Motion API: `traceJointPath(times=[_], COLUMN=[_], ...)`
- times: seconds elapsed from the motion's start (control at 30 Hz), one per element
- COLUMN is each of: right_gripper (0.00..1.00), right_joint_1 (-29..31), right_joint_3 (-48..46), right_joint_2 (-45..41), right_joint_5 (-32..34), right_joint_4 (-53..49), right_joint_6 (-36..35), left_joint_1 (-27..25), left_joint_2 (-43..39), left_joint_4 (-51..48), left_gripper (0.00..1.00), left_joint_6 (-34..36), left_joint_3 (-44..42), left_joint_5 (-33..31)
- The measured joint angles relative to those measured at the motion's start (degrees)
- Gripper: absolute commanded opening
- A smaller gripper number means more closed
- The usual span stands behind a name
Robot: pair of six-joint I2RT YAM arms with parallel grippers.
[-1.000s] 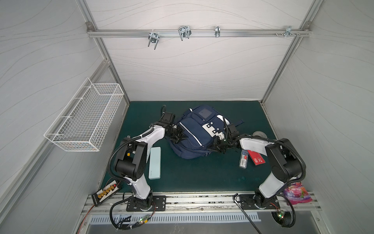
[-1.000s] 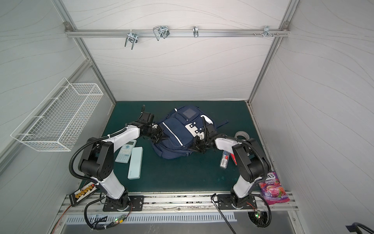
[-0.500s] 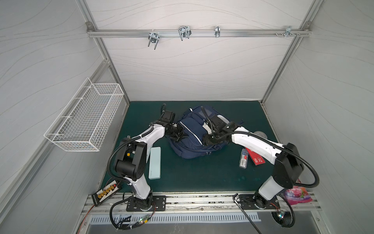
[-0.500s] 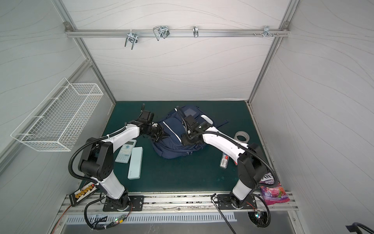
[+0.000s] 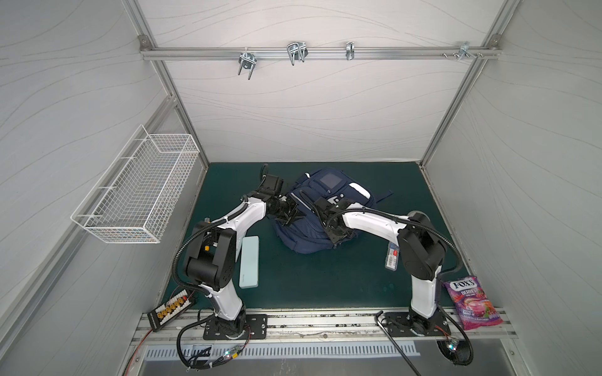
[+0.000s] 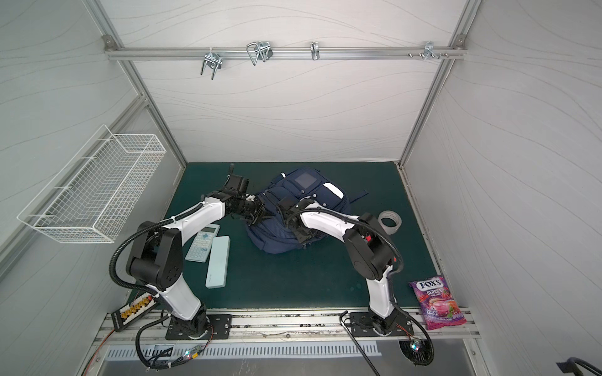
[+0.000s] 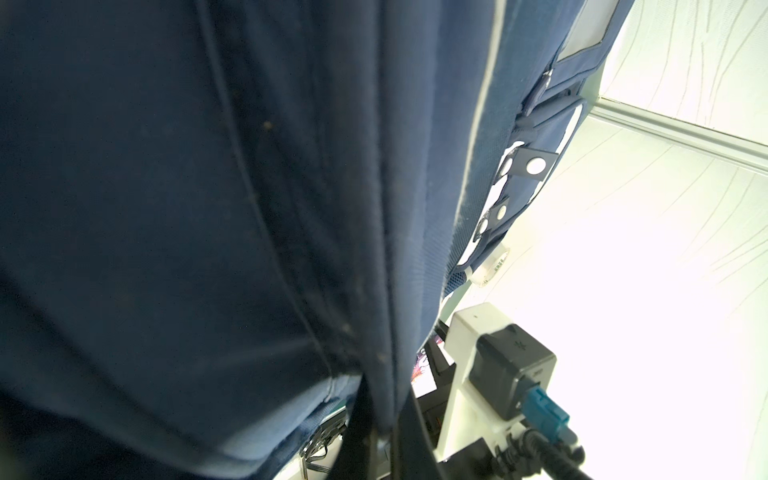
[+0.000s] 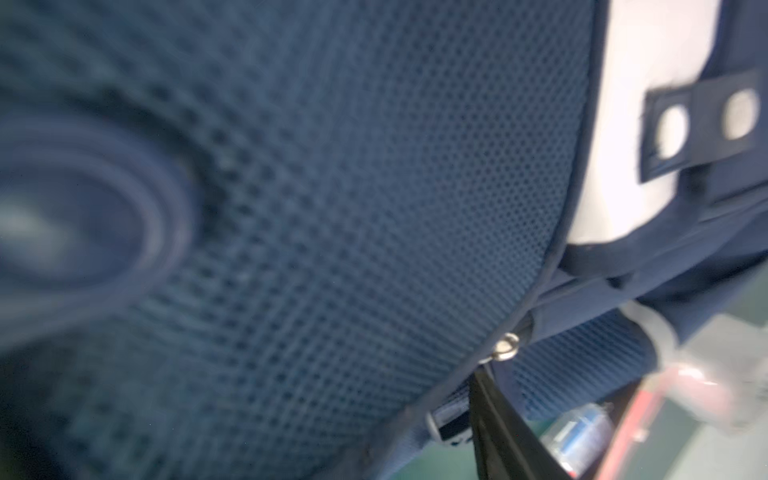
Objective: Pack the student bag
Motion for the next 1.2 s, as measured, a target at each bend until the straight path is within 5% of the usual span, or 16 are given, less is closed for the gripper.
traceJointPath(times=[0.3, 0.47, 1.0, 1.2], right_gripper=[0.54, 0.31, 0.41, 0.28], right_joint_1=[-0.04, -0.63, -8.17, -7.87], right_joint_3=[4.7, 5.2, 6.23, 5.18], right_joint_2=[3.32, 3.48, 3.48, 3.48], right_joint_5=[7.41, 8.0, -2.95, -4.35], right_joint_4=[-1.42, -0.39, 0.9, 0.87], right_joint_6=[-4.2, -7.02, -4.0, -2.36], left_joint_1=[0.24, 0.24, 0.22, 0.22], left_joint_2=[0.02, 0.04, 0.59, 0.9], left_joint_4=[0.83, 0.81, 0.72, 0.74], left_gripper=[0.0, 0.0, 0.0, 0.0], left_joint_6=[0.44, 1.03, 1.53, 1.55], left_joint_3=[0.02, 0.02, 0.04, 0.07], left_joint_5=[-0.46, -0.48, -0.39, -0.33])
